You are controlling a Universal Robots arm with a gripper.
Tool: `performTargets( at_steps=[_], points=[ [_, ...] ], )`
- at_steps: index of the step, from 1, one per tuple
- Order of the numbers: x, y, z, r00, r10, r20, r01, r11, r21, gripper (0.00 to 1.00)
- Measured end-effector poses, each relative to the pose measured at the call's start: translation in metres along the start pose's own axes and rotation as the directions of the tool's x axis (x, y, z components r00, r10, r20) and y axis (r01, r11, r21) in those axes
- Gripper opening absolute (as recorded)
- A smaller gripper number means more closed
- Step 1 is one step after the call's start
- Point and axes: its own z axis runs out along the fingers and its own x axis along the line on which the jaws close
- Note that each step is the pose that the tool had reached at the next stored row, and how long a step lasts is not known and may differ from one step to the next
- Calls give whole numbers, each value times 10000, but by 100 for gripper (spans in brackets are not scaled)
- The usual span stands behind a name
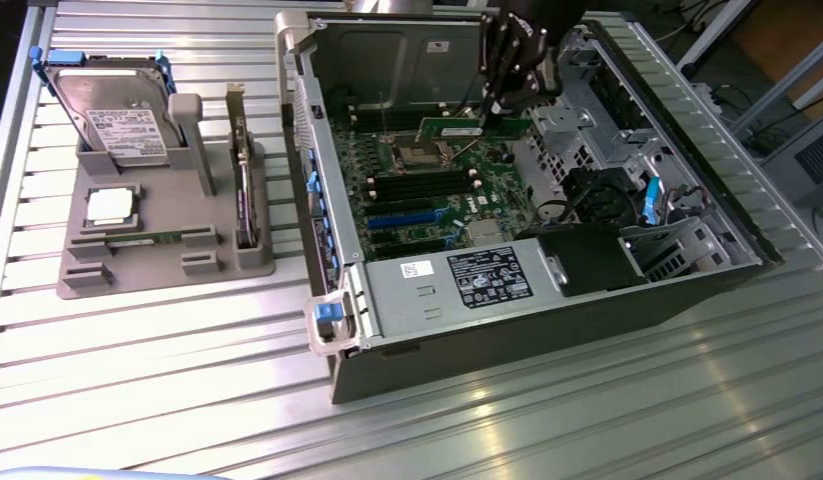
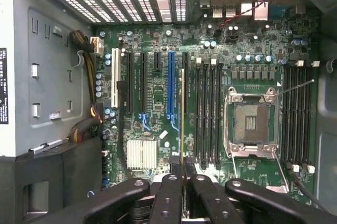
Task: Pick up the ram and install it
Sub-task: 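Insert the ram into the slot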
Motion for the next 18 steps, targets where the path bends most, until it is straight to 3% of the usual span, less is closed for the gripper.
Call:
performTargets(
  at_steps=[18],
  points=[
    [-11, -4, 103, 9998, -181, -8, 181, 9998, 16, 12]
  ],
)
